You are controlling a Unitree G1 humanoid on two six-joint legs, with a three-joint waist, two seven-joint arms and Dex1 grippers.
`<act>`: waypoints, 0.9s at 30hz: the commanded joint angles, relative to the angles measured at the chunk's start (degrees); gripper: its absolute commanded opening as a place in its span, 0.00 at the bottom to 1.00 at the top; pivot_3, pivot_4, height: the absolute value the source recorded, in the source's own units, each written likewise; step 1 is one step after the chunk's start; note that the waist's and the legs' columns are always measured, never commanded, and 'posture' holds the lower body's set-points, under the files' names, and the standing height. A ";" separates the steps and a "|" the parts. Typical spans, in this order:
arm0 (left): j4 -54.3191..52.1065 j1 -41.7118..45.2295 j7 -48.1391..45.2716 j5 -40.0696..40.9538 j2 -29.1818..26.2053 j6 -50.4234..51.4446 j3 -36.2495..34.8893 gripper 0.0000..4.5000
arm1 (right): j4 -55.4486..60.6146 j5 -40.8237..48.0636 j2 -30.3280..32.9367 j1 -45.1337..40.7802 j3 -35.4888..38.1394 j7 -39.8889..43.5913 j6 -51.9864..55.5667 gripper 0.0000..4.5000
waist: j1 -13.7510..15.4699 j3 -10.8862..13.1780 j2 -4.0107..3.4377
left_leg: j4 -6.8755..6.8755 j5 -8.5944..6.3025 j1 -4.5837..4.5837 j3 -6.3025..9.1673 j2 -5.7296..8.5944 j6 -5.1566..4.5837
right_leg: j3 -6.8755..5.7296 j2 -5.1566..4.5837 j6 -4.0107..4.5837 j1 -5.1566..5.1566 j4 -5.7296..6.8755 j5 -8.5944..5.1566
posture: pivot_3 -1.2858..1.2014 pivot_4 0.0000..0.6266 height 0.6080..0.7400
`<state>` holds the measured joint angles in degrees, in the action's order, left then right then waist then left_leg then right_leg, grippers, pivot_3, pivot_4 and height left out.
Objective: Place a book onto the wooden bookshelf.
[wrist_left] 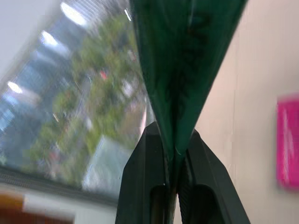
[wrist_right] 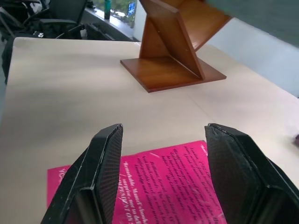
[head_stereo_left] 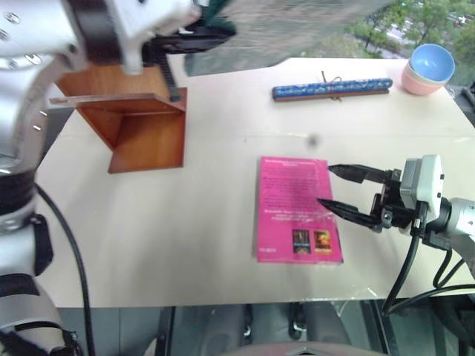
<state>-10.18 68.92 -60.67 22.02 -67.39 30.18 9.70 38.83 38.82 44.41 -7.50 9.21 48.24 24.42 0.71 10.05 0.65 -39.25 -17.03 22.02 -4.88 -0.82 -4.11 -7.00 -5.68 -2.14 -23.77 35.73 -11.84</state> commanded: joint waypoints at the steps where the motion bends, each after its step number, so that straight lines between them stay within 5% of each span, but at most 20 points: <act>1: 5.22 5.32 -9.14 -5.80 -6.33 0.80 0.22 0.01 | -1.65 -1.21 -0.73 -1.93 -1.13 1.89 -2.86 0.63 | -0.11 0.19 0.02 | 0.00 0.00 0.00 -0.07 -0.01 0.00 | 0.06 0.01 -0.01 -0.04 0.04 0.00 | 0.52 0.24 1.00; 5: 13.98 5.76 -12.84 -24.05 -13.92 -11.79 5.82 0.01 | -5.24 -1.63 -2.10 -4.41 -2.19 3.92 -4.96 0.63 | 0.02 0.28 0.07 | -0.04 0.00 0.10 -0.13 0.04 -0.01 | 0.12 -0.02 -0.02 -0.18 0.07 -0.01 | 0.52 0.24 1.00; 11: 21.12 1.09 -16.09 -35.48 -17.29 -22.46 6.67 0.01 | -7.61 -4.02 -4.77 -8.70 -5.23 3.75 -6.47 0.63 | 0.08 0.29 0.18 | -0.25 0.00 0.50 -0.01 -0.04 -0.01 | -0.01 -0.03 -0.02 -0.43 0.13 0.00 | 0.52 0.24 1.00; 27: 11.56 -12.92 -19.58 -34.13 -12.80 -5.68 -1.74 0.01 | -6.87 -7.91 -9.76 -24.46 -6.86 -8.31 -0.55 0.63 | -1.28 0.30 0.12 | -0.94 0.07 0.59 -0.59 -0.44 0.08 | 0.62 0.21 0.03 -1.04 1.22 -0.02 | 0.52 0.24 1.00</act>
<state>1.19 57.05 -78.34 -13.33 -80.61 22.65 8.45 29.55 30.83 34.36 -31.22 2.01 40.43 23.81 -0.56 10.35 0.77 -40.20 -16.99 22.63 -5.51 -1.23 -4.09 -6.35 -5.48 -2.10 -24.82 36.95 -11.86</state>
